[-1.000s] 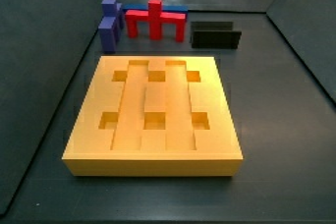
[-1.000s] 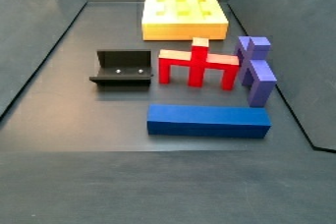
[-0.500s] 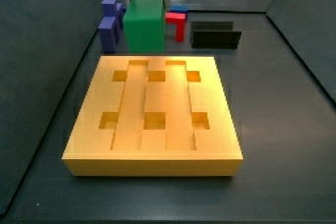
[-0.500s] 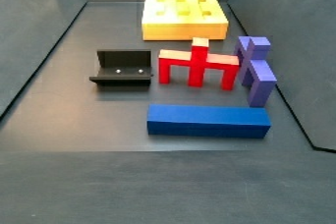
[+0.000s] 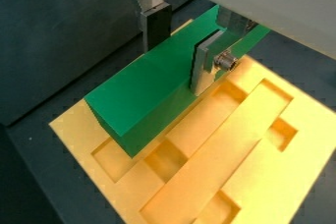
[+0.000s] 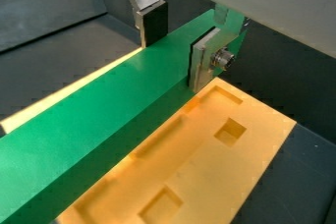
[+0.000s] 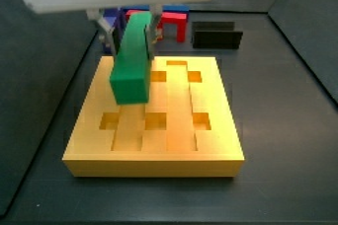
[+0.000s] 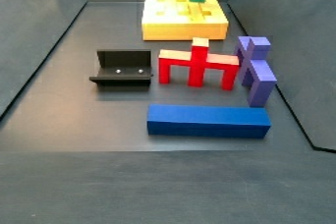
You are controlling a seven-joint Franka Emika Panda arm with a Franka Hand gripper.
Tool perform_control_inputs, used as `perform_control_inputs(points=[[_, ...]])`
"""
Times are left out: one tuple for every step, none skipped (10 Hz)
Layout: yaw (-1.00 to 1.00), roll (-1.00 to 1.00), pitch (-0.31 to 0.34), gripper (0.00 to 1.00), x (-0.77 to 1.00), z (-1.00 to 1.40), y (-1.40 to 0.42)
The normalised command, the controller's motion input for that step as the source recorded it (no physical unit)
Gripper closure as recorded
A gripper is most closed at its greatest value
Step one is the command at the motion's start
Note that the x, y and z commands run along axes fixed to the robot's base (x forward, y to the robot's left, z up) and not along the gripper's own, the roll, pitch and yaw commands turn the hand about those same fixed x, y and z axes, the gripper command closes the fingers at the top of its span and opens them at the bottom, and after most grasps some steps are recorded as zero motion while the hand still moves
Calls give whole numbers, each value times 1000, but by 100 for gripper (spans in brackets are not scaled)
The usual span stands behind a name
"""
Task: Pick up the green object. Move up. Move to above the board. Insert the green object.
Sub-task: Insert the green object.
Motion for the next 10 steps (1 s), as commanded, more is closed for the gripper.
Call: perform_control_inputs(points=[[129, 6, -91, 100, -114, -654, -351], [100, 77, -41, 100, -9, -554, -389], [66, 181, 0, 100, 0, -446, -303], [46, 296, 27, 100, 0, -311, -231], [63, 344, 27, 100, 0, -306, -194], [103, 371, 37, 100, 0, -343, -140], [109, 341, 39, 100, 0, -326, -77], [106, 307, 43, 100, 51, -320, 0], [80, 257, 66, 100, 206, -260, 0], [89, 260, 83, 100, 266, -231, 0]])
